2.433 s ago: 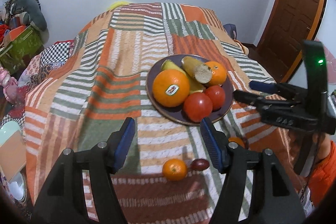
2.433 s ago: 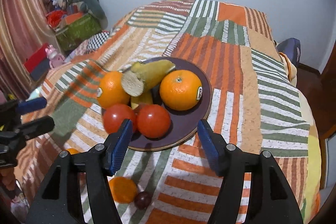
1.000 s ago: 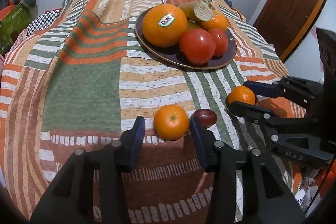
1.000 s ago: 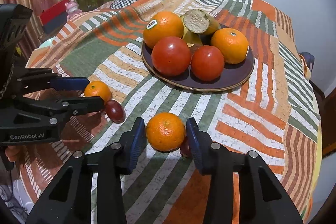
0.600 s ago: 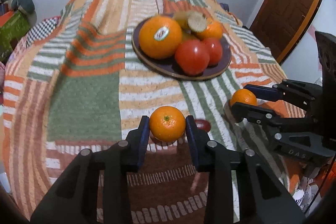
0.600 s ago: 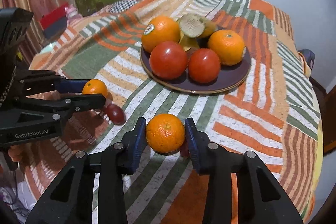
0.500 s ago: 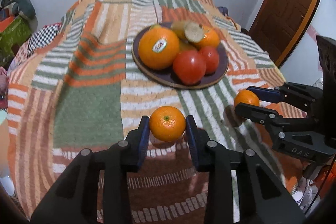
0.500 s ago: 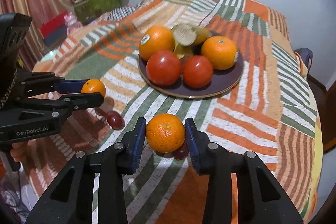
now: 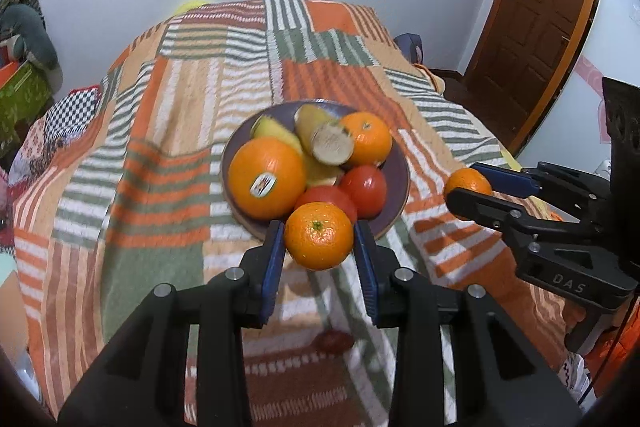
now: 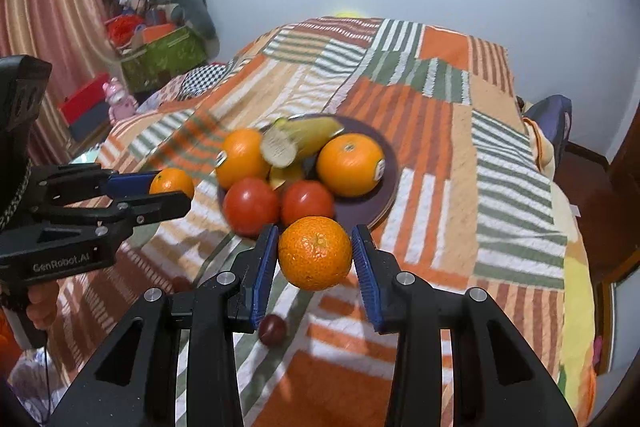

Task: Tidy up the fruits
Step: 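Carry the tangerine with left tool while right tool carries its tangerine to the plate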

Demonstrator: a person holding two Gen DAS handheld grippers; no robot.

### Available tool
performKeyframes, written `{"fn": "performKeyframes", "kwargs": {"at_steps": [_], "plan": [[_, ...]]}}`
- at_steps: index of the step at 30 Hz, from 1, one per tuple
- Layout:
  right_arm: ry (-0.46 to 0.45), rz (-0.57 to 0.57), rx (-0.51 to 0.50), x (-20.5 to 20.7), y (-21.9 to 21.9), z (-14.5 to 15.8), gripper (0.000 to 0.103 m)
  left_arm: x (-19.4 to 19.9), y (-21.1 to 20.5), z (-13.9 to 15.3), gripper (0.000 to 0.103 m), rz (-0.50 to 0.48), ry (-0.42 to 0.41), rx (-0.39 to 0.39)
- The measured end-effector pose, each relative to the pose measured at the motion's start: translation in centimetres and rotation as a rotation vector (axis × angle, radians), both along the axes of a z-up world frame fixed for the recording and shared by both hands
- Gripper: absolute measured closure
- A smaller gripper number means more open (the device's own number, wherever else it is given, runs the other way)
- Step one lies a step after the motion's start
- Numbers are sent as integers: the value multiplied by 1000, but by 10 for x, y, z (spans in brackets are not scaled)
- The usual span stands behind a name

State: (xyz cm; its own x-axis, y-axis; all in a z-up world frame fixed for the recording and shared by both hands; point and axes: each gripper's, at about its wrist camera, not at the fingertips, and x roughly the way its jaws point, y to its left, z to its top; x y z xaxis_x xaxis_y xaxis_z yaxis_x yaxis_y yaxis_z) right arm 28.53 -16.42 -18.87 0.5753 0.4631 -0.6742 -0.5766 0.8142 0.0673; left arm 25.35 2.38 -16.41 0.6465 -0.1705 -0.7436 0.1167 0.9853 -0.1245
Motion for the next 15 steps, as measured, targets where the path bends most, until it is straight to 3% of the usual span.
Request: {"fn": "performKeyframes", "kwargs": {"at_steps": [15], "plan": [[44, -37, 7, 52, 10, -22, 68, 57, -8, -12, 68, -4, 12, -3]]}}
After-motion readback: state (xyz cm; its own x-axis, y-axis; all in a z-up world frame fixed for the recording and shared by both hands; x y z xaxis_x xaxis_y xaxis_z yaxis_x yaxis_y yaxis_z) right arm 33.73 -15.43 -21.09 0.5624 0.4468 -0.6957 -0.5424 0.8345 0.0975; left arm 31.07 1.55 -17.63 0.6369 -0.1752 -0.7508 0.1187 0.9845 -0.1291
